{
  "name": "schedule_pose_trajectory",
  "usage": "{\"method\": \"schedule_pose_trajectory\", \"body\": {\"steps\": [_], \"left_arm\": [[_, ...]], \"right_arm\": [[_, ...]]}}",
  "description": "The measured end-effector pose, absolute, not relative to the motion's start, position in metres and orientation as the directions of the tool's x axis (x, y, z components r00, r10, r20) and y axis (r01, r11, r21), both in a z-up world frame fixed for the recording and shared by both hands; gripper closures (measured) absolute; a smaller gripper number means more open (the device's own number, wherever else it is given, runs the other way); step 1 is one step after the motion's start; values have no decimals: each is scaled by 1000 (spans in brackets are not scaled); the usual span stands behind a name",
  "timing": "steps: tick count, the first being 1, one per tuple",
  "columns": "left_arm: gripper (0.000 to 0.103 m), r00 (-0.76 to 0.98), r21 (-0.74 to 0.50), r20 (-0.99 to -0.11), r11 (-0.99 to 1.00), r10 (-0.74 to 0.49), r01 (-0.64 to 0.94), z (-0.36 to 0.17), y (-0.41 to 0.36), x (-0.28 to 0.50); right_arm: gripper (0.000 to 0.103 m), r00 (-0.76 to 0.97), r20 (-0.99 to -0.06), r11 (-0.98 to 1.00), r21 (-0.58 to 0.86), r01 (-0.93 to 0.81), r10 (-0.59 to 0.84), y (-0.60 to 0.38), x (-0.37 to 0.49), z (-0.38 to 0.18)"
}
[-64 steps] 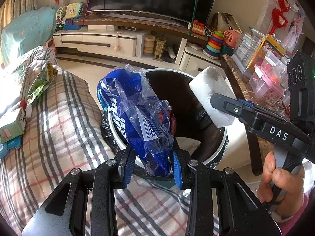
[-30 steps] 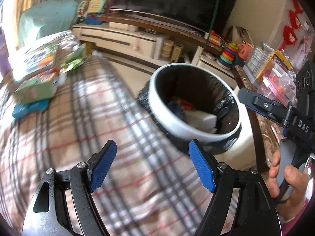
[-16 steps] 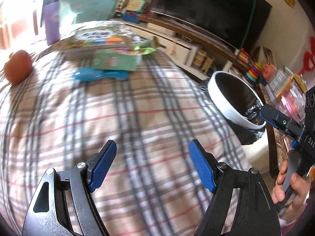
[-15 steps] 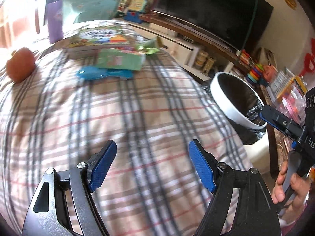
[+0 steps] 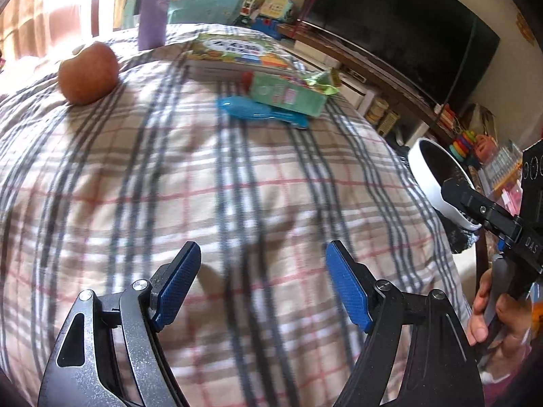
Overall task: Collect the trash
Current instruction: 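Move both open tools back over the blue toy and green carton on the bed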
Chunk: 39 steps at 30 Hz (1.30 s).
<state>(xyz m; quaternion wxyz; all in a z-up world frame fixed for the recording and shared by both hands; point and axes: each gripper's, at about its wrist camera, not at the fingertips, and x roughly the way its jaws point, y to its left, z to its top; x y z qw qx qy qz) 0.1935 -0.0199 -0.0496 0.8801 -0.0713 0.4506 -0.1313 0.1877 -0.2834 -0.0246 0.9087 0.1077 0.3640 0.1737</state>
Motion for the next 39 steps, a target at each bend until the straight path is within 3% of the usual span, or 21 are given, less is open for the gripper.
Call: {"method": "schedule_pose_trajectory", "body": {"steps": [11,17,21,24,34,35,36,37,39], "left_arm": [[25,555,-210,-794,969,-247,131,-56,2,214],[24,569,-85,-791,962,-223,259,-50,-10,256],[15,575,19,-787,922,-224,386,-49,-25,291],[13,594,92,-774,890,-219,447,-48,-35,315],[13,541,75,-794,838,-278,541,-61,-51,355],[18,538,63,-789,832,-297,552,-60,-52,353],[34,536,56,-785,826,-310,560,-60,-52,351],[43,524,41,-788,822,-324,568,-60,-53,349],[43,512,9,-786,821,-347,571,-58,-52,347]], "right_arm": [[10,658,-620,902,344,-261,427,-264,231,-33],[10,653,-617,894,375,-246,439,-264,252,-39],[10,654,-617,890,399,-220,438,-271,258,-46],[10,644,-626,887,413,-205,440,-278,263,-52],[13,642,-628,887,417,-198,439,-284,285,-49],[15,639,-630,886,419,-199,442,-283,287,-49],[17,636,-631,884,422,-199,444,-282,289,-50],[18,632,-632,882,427,-200,449,-281,291,-51],[22,623,-635,878,434,-202,457,-278,297,-53]]}}
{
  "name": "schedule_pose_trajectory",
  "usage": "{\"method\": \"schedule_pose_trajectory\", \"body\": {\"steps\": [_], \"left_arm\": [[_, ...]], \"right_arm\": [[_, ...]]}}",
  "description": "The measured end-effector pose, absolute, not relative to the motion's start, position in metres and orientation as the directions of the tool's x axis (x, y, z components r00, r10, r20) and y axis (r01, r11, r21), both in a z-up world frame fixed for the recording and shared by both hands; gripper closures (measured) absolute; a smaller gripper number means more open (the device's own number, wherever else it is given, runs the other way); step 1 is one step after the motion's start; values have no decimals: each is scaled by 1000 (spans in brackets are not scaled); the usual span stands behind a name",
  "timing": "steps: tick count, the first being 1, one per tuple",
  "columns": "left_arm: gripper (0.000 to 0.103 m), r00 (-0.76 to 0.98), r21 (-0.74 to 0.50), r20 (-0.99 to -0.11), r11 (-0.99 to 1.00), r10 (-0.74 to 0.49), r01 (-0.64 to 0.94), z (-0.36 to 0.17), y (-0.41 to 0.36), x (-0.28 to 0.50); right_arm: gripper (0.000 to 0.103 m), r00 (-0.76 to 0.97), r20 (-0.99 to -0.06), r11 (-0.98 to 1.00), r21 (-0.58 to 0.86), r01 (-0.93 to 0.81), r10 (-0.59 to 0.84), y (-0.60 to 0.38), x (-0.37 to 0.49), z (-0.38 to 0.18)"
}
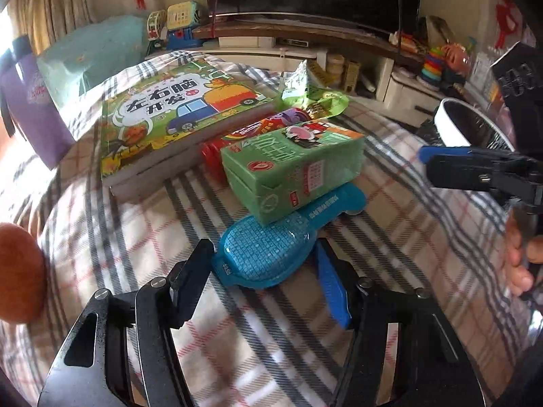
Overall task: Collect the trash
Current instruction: 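Move both open tools back over the blue toy and green carton on the bed, then grasp the blue brush-shaped toy with the left tool while the right tool grasps the green milk carton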
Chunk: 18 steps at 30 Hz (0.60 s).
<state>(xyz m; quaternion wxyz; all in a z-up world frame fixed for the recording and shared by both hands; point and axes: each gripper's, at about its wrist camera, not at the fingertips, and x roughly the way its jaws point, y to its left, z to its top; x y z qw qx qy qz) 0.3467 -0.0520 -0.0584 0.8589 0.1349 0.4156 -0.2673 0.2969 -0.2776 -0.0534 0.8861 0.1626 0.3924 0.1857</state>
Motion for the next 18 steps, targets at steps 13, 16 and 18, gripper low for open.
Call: {"method": "schedule_pose_trajectory", "body": {"steps": [13,16,18], "left_arm": [[43,536,-77,-794,921,-288,382,-55,6,249],[43,567,-109,-783,954,-255,278,-52,29,224],[43,587,-114,-778,970,-223,216,-51,42,210]], "right_arm": [[30,603,-641,875,414,-251,475,-240,331,-49],[49,580,-655,874,402,-274,483,-227,337,-55],[65,583,-654,876,384,-292,482,-220,331,-54]]}}
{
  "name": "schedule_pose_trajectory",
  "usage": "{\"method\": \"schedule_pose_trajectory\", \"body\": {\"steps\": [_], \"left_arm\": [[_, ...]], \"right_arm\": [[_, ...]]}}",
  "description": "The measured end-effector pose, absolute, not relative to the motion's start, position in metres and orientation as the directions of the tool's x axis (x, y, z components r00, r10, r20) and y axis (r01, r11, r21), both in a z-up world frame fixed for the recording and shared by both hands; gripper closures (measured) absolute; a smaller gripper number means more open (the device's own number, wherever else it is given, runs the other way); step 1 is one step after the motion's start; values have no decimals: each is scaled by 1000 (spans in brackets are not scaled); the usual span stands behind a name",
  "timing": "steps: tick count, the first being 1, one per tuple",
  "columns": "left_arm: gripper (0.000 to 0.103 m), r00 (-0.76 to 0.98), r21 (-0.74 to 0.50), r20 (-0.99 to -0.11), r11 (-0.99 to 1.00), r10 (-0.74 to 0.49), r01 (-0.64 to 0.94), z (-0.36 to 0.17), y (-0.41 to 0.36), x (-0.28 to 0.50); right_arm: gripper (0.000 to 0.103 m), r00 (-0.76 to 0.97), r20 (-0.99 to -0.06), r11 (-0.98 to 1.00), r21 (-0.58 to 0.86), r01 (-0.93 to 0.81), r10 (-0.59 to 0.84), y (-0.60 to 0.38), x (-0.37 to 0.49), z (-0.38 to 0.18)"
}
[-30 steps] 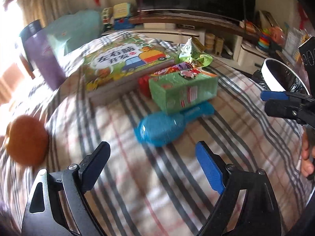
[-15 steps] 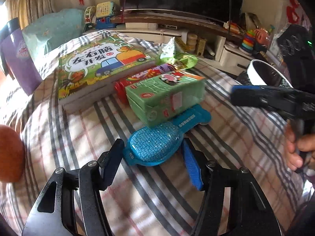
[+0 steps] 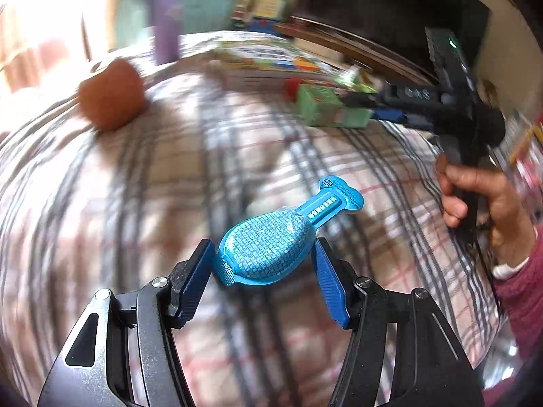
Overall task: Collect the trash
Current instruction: 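Grasp the blue brush-shaped toy with the left tool while the right tool grasps the green milk carton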
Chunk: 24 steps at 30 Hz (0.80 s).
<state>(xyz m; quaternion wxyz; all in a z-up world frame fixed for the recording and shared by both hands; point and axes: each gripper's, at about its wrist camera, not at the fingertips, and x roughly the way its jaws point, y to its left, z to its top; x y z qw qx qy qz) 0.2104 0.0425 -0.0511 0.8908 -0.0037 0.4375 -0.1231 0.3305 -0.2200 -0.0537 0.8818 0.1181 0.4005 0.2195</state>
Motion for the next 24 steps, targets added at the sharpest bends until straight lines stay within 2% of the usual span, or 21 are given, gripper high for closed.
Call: {"method": "schedule_pose_trajectory", "body": {"steps": [1,2,3,6,10,12,13,16,19,24], "left_arm": [[43,598,-105,-777,977,-198,188,-51,47,204],[43,606,-100,-775,981,-180,164,-51,52,200],[43,611,-103,-773,985,-168,140,-51,55,194],[43,614,-120,-775,988,-152,92,-53,62,180],[43,611,-104,-782,993,-120,62,-55,58,169],[42,610,-82,-786,995,-102,60,-56,56,162],[42,611,-71,-786,996,-93,60,-56,54,157],[40,607,-52,-791,997,-78,60,-57,54,152],[31,609,-53,-789,997,-75,55,-54,59,148],[24,635,-9,-769,995,-73,104,-47,58,146]], "right_arm": [[69,583,-654,876,375,-303,482,-217,324,-52],[85,566,-655,866,386,-320,501,-215,316,-51],[90,548,-656,854,400,-332,520,-212,310,-51],[91,481,-673,824,402,-399,562,-200,274,-54],[80,469,-678,816,375,-441,566,-201,250,-53],[52,504,-683,837,318,-445,528,-203,247,-48],[48,509,-681,838,313,-446,526,-203,248,-47],[46,488,-677,816,314,-485,551,-198,255,-42],[40,471,-684,798,284,-531,557,-189,257,-39],[38,422,-680,777,369,-509,600,-184,268,-46]]}}
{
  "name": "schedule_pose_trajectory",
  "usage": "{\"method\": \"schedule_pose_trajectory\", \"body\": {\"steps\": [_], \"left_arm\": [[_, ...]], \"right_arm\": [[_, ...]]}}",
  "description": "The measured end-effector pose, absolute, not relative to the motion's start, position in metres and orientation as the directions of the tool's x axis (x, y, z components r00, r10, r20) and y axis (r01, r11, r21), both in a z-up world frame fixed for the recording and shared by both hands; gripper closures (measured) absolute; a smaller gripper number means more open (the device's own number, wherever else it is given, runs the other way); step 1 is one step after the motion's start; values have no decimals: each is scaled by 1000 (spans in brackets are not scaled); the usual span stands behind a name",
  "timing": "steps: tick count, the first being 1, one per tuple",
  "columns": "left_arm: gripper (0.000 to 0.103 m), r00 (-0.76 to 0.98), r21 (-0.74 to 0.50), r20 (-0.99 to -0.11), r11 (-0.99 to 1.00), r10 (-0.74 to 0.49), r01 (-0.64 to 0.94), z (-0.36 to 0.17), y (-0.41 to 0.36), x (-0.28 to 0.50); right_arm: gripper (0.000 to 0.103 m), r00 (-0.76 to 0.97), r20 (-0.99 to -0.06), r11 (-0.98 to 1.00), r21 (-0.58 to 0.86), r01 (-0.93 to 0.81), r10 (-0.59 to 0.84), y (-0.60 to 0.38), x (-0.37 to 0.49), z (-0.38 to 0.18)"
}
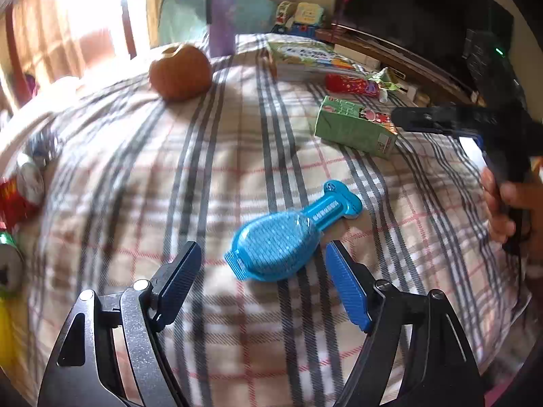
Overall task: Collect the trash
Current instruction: 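Grasp the blue brush-shaped toy with the left tool while the right tool grasps the green milk carton, then carry the blue toy and green milk carton over the bin with both tools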
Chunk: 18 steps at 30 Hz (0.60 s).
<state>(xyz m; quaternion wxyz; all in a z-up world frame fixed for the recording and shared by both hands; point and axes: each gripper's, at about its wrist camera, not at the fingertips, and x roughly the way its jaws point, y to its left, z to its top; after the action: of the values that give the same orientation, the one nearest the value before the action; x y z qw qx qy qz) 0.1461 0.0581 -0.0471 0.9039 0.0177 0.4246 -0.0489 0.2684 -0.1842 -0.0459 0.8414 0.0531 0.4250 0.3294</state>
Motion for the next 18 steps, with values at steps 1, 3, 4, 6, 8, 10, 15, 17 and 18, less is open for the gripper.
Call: {"method": "schedule_pose_trajectory", "body": {"steps": [1,3,4,6,8,10,15,17,18], "left_arm": [[23,642,5,-764,993,-74,120,-46,56,146],[19,653,23,-750,984,-101,179,-45,53,149],[19,654,32,-748,978,-113,205,-45,51,150],[18,638,44,-756,962,-144,269,-48,46,156],[18,621,48,-766,948,-166,314,-53,45,161],[19,593,28,-782,939,-193,343,-59,46,168],[47,554,-54,-789,929,-265,367,-61,54,177],[48,553,-55,-789,927,-267,370,-61,54,179],[49,551,-59,-789,927,-270,369,-62,55,178]], "right_arm": [[38,420,-682,778,371,-507,599,-182,270,-47],[34,408,-686,773,376,-510,603,-173,274,-51],[32,404,-690,773,371,-514,600,-169,275,-53],[30,401,-702,776,352,-523,589,-160,274,-58],[32,407,-715,786,326,-525,568,-153,272,-63],[48,435,-722,809,298,-506,538,-153,269,-64],[49,483,-709,847,330,-417,514,-170,247,-62],[49,519,-710,871,301,-388,477,-178,231,-59],[49,540,-709,885,288,-366,454,-184,220,-58]]}}
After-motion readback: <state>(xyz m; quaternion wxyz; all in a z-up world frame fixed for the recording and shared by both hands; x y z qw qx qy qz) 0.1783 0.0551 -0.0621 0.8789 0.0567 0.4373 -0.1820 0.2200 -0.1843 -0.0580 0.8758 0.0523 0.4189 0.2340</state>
